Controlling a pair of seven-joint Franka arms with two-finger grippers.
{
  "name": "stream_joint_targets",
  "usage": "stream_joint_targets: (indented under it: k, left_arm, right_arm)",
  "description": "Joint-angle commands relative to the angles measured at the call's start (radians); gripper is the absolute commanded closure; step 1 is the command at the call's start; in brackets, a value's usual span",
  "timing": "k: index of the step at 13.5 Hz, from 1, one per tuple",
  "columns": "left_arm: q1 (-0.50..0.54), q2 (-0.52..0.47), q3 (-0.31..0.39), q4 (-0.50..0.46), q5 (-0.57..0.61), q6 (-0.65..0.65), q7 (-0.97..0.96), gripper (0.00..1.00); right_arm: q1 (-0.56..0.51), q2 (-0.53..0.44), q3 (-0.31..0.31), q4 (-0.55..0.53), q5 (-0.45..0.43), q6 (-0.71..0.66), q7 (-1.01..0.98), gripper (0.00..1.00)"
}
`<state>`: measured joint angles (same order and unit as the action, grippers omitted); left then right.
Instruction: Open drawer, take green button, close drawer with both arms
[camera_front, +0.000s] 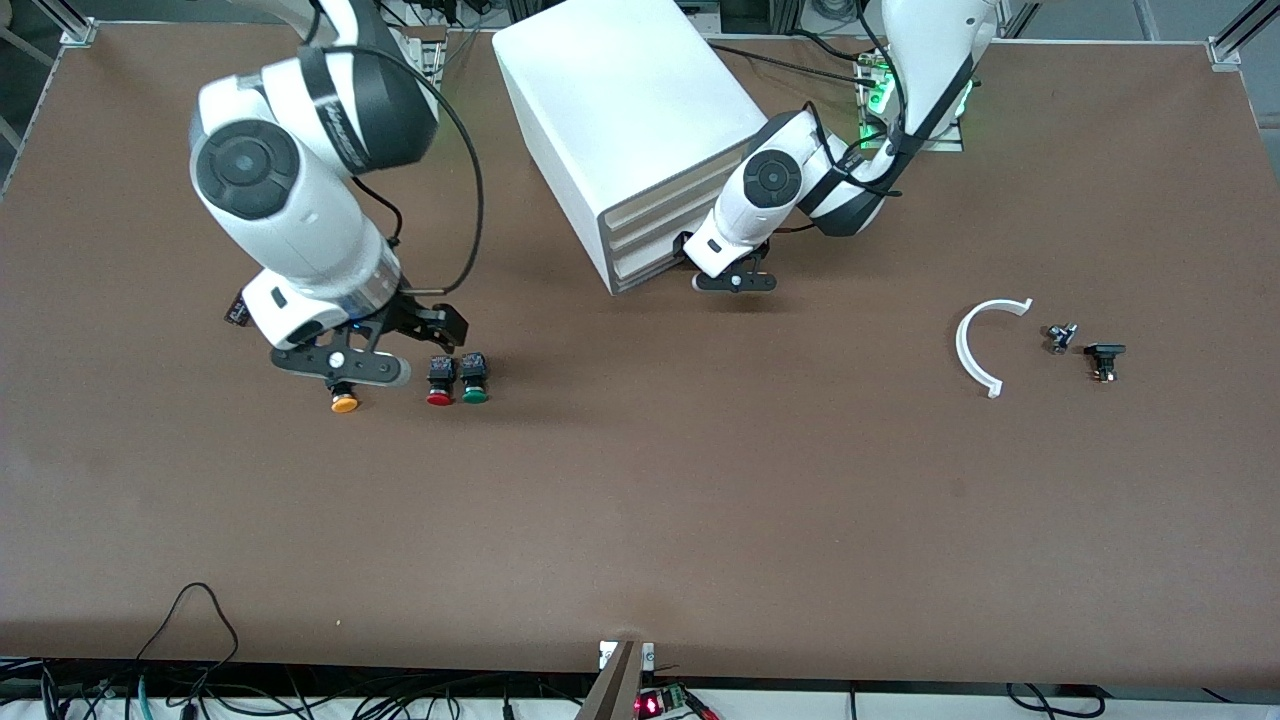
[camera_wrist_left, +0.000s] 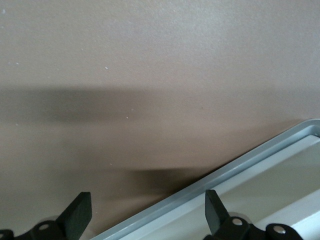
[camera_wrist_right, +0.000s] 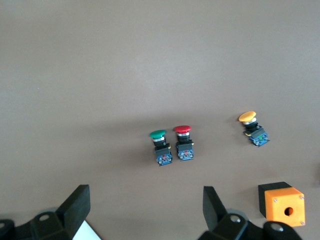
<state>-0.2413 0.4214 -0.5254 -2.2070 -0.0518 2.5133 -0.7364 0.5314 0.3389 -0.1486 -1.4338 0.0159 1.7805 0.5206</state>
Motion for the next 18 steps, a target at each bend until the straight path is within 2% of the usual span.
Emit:
stream_joint_targets:
  k: [1,2,4,6,9,10,12,14,16,18]
  left_arm:
    - [0.014,-0.059,-0.001,-0.017,-0.033,-0.034,0.028,0.0]
    - [0.04,-0.088,0.007,-0.014,-0.033,-0.037,0.028,0.0]
    - [0.147,-0.163,0.025,-0.002,-0.026,-0.033,0.031,0.0]
    - [0.239,-0.219,0.062,0.036,-0.025,-0.03,0.031,0.0]
    - [0.301,-0.327,0.136,0.081,-0.023,-0.078,0.031,0.0]
    - [0.309,-0.373,0.162,0.114,-0.022,-0.173,0.046,0.0]
    - [0.313,-0.415,0.217,0.246,-0.023,-0.426,0.168,0.0]
    - [0.329,-0.438,0.26,0.389,-0.023,-0.648,0.302,0.0]
    - [0.33,-0.454,0.321,0.482,-0.02,-0.776,0.404,0.0]
    - [0.33,-0.457,0.387,0.53,-0.02,-0.826,0.562,0.0]
  right_arm:
    - [-0.016,-0.053,-0.026,0.003,-0.01,-0.032,-0.002,0.0]
    - [-0.078,-0.072,-0.01,0.003,-0.002,-0.032,-0.014,0.0]
    - [-0.245,-0.098,0.126,0.003,-0.01,-0.061,-0.074,0.0]
    - [-0.292,-0.124,0.146,0.0,-0.019,-0.087,-0.117,0.0]
    - [-0.343,-0.141,0.146,-0.028,-0.022,-0.108,-0.157,0.0]
    - [-0.365,-0.153,0.144,-0.039,-0.031,-0.131,-0.212,0.0]
    - [-0.41,-0.169,0.136,-0.071,-0.048,-0.133,-0.366,0.0]
    - [-0.415,-0.173,0.092,-0.083,-0.051,-0.153,-0.502,0.0]
    - [-0.415,-0.205,0.083,-0.118,-0.051,-0.176,-0.54,0.0]
    - [-0.415,-0.306,0.084,-0.256,-0.063,-0.144,-0.534,0.0]
